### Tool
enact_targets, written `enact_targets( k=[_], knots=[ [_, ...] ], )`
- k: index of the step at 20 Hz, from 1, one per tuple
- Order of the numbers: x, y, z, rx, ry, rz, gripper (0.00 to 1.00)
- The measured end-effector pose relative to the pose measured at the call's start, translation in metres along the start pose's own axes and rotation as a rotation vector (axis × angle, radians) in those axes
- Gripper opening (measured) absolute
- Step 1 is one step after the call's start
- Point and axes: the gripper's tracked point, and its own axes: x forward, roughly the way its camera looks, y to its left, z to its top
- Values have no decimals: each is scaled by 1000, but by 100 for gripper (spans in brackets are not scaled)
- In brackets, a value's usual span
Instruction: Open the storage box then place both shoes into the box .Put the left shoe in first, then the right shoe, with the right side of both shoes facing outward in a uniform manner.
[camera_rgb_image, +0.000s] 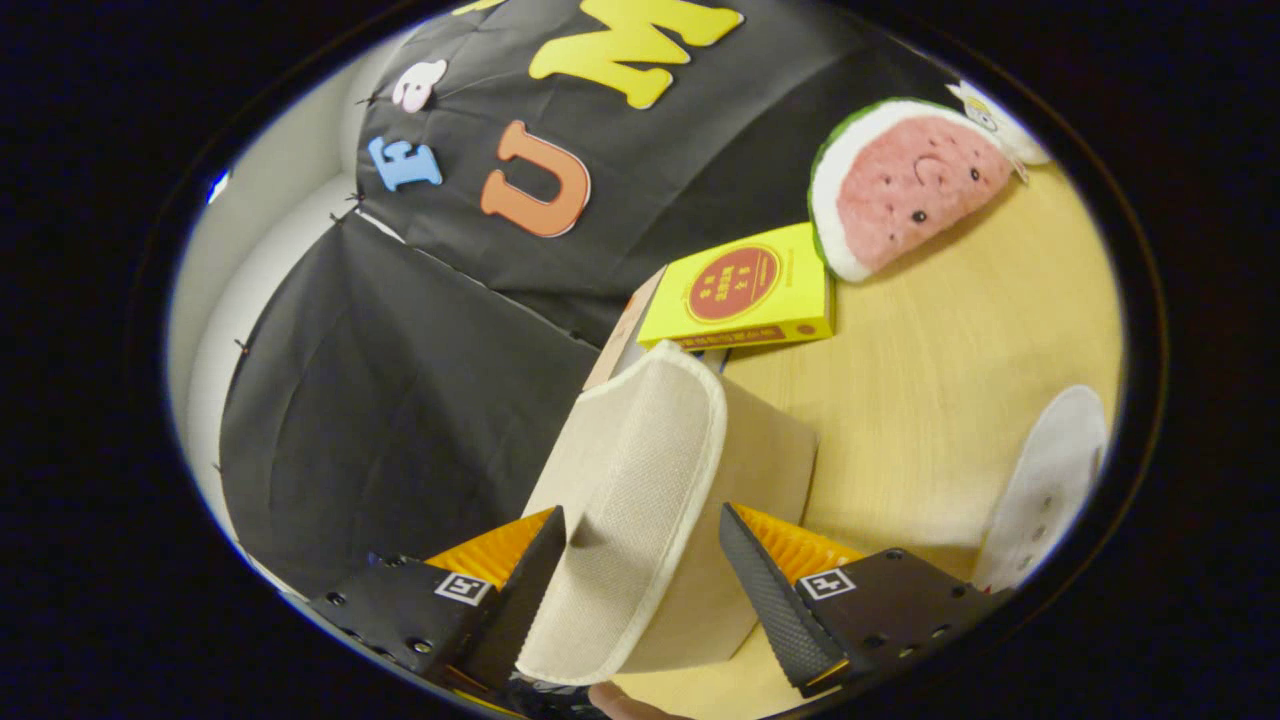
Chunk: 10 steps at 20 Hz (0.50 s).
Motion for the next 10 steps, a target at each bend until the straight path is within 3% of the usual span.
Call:
enact_targets(
  k=[2,5,10],
  knots=[
    [4,3,-1,48,15,34,95],
    [1,6,8,92,5,61,74],
    [-1,10,11,110,11,64,60]
  ],
)
